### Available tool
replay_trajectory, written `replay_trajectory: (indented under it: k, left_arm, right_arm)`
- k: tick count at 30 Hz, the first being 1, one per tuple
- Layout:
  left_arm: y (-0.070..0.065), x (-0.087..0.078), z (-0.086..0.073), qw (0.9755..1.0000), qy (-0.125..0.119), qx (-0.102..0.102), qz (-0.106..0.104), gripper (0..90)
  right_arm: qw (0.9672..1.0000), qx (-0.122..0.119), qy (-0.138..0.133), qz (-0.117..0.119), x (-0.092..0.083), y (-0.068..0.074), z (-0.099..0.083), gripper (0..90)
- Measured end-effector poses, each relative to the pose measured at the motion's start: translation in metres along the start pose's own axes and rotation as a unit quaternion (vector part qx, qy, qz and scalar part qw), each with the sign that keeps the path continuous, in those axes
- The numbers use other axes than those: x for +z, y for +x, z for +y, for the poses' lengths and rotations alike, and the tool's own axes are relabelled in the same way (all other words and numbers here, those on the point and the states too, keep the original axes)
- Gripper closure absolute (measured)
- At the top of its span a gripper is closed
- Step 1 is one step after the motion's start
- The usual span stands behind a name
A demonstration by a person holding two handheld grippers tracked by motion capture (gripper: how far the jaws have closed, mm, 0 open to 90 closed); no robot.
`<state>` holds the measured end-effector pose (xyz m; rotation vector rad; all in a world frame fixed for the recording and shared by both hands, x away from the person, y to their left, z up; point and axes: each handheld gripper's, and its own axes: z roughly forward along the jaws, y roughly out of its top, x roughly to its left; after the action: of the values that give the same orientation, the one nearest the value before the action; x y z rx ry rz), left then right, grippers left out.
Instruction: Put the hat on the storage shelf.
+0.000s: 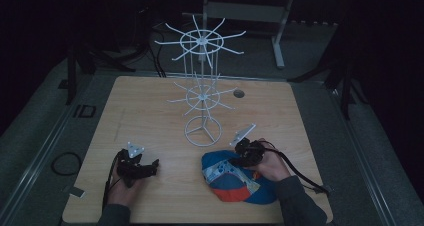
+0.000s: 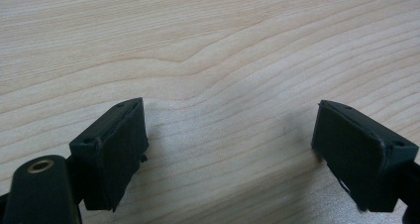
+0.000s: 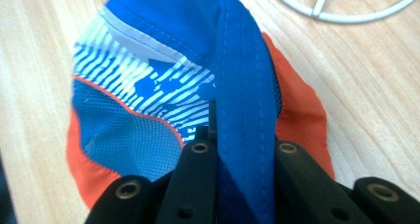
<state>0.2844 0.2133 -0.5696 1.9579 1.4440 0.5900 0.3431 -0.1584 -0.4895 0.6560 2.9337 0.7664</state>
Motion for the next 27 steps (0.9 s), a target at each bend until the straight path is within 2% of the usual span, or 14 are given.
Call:
replay_trajectory:
  k: [9, 13, 18, 21, 27]
  left_arm:
    - [0.000, 0.000, 0.000, 1.0000, 0.000, 0.000, 0.000, 14.2]
    - [0.000, 0.000, 0.000, 1.0000, 0.000, 0.000, 0.000, 14.2]
    - [0.000, 0.000, 0.000, 1.0000, 0.000, 0.000, 0.000, 14.2]
    - [0.000, 0.000, 0.000, 1.0000, 0.000, 0.000, 0.000, 14.2]
    - [0.000, 0.000, 0.000, 1.0000, 0.002, 0.002, 0.000, 14.2]
  right_arm:
    - [0.9989, -0.001, -0.046, 0.000, -0.026, 0.003, -0.004, 88.1]
    - [0.9983, 0.001, -0.058, -0.003, -0.034, 0.004, -0.005, 88.1]
    - [0.9960, 0.008, -0.089, -0.006, -0.052, 0.004, -0.010, 88.2]
    - [0.9951, 0.009, -0.099, -0.006, -0.057, 0.003, -0.011, 88.2]
    - [0.9912, 0.023, -0.130, -0.012, -0.070, -0.003, -0.018, 88.2]
